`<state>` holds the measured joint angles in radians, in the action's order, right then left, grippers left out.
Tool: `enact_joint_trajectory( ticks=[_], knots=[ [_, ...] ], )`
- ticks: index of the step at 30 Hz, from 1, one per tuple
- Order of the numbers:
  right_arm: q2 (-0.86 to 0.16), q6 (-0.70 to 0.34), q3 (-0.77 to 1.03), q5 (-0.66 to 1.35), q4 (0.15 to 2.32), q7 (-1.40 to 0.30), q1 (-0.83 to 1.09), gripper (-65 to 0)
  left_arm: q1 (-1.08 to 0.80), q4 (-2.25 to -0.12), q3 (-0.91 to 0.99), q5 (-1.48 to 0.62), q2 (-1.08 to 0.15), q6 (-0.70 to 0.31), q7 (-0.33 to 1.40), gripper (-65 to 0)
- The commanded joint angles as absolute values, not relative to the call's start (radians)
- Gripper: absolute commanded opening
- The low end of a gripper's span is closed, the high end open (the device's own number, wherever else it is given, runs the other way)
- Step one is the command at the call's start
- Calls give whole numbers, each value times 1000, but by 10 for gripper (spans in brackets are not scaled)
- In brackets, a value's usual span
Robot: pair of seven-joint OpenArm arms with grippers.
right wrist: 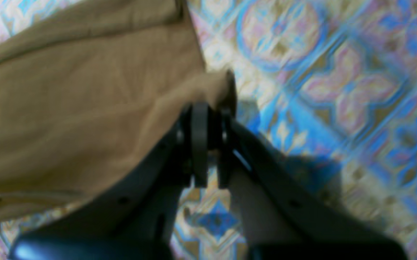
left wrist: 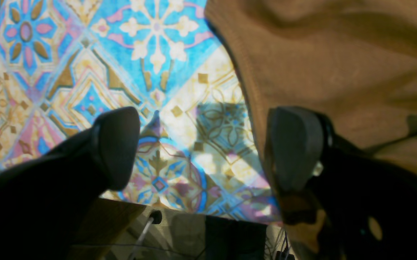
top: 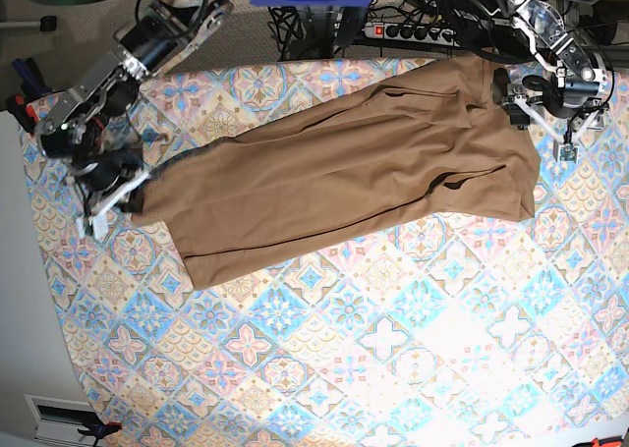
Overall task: Layout the t-shirt on the table in an organized manner, then fold the t-shirt properly
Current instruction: 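Release the corner and raise the left gripper off the shirt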
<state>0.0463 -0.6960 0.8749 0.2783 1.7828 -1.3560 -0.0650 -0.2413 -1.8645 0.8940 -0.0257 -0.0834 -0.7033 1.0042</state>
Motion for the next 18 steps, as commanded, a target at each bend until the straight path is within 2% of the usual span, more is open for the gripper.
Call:
enact_joint_trajectory(
  ticks=[1, 18],
  knots=[
    [33, -698, 874, 294, 1787, -1316, -79, -650, -252, -1882, 897, -30, -96, -698, 995, -117],
    [33, -698, 877, 294, 1721, -1297, -73, -650, -278, -1882, 901, -27, -68, -698, 990, -117]
  ],
)
